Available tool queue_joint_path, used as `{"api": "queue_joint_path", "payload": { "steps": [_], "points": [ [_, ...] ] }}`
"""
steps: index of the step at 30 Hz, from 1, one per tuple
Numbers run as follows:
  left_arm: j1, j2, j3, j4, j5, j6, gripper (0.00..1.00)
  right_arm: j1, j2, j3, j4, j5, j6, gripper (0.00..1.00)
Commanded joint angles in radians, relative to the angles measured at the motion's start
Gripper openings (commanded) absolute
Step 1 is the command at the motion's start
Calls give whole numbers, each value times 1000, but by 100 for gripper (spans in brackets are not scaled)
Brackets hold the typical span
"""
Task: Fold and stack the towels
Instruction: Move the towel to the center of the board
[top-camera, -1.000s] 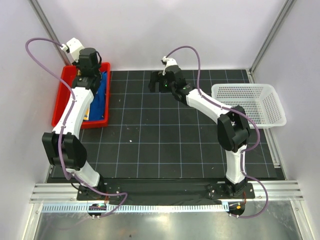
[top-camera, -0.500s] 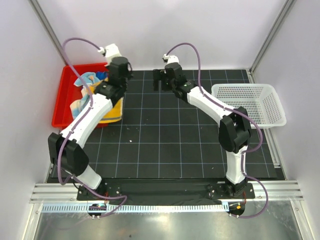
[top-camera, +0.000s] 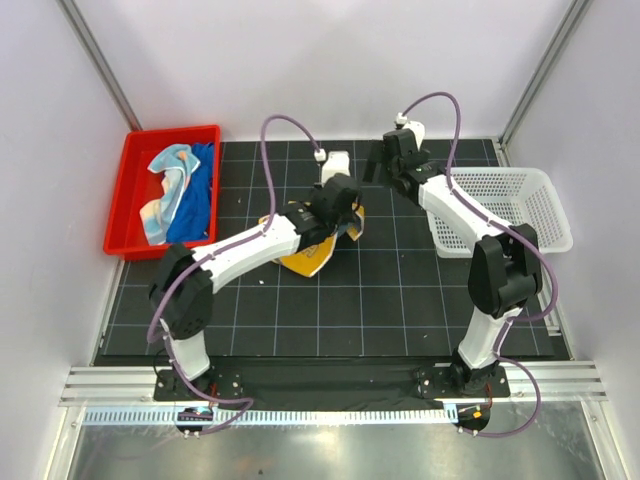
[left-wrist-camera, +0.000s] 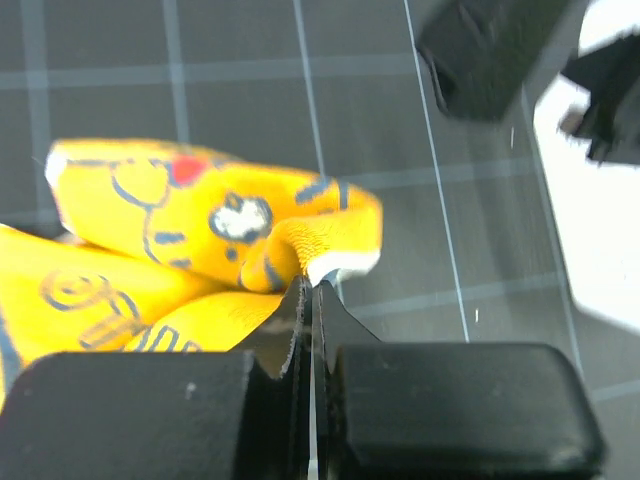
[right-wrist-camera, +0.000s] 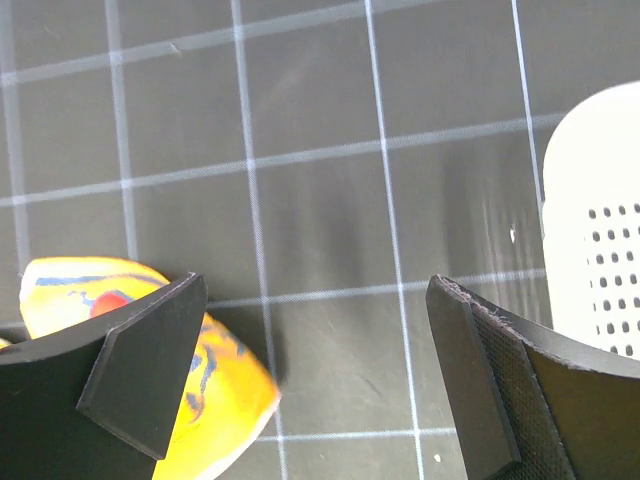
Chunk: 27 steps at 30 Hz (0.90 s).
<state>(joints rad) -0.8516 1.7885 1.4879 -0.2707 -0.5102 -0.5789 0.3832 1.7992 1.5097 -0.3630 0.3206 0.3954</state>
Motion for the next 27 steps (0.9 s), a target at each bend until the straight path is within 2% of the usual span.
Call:
{"api": "queue_joint_path", "payload": {
  "steps": [1, 4, 7, 9, 11, 12, 13, 14, 19, 21, 23, 24, 27],
  "points": [
    [-3, 0, 25, -4, 42, -52, 1, 19, -61, -61, -2, 0, 43, 100],
    [-4, -12, 11, -24, 71, -29, 6, 22, -95, -138, 29, -15, 60, 100],
    [-4, -34, -18, -58, 133, -32, 4, 32, -100, -173, 22, -15, 57, 100],
    [-4, -70, -81, -59, 176, -38, 1, 39, -103, -189, 21, -15, 48, 100],
    [-4, -104, -148, -58, 214, -47, 5, 45, -104, -201, 18, -12, 42, 100],
    [-6, -130, -161, -49, 243, -39, 5, 45, -106, -206, 24, -15, 36, 100],
    [-6, -133, -176, -45, 334, -29, 4, 46, -106, -207, 27, -17, 33, 100],
    [-10, -138, -181, -47, 358, -18, 0, 46, -103, -200, 27, -17, 28, 100],
    [-99, -196, -230, -113, 386, 24, 0, 46, -48, -96, -7, -43, -30, 100],
    [-113, -225, -280, -107, 444, 24, 0, 46, -3, -21, -26, -67, -50, 100],
    [-118, -274, -319, -99, 496, 11, 0, 46, 50, 36, -43, -141, -95, 100],
    [-121, -290, -334, -93, 565, 10, 0, 46, 70, 91, -50, -173, -110, 100],
    [-130, -339, -399, -97, 623, -13, 0, 52, 145, 168, -54, -319, -173, 99]
  ]
}}
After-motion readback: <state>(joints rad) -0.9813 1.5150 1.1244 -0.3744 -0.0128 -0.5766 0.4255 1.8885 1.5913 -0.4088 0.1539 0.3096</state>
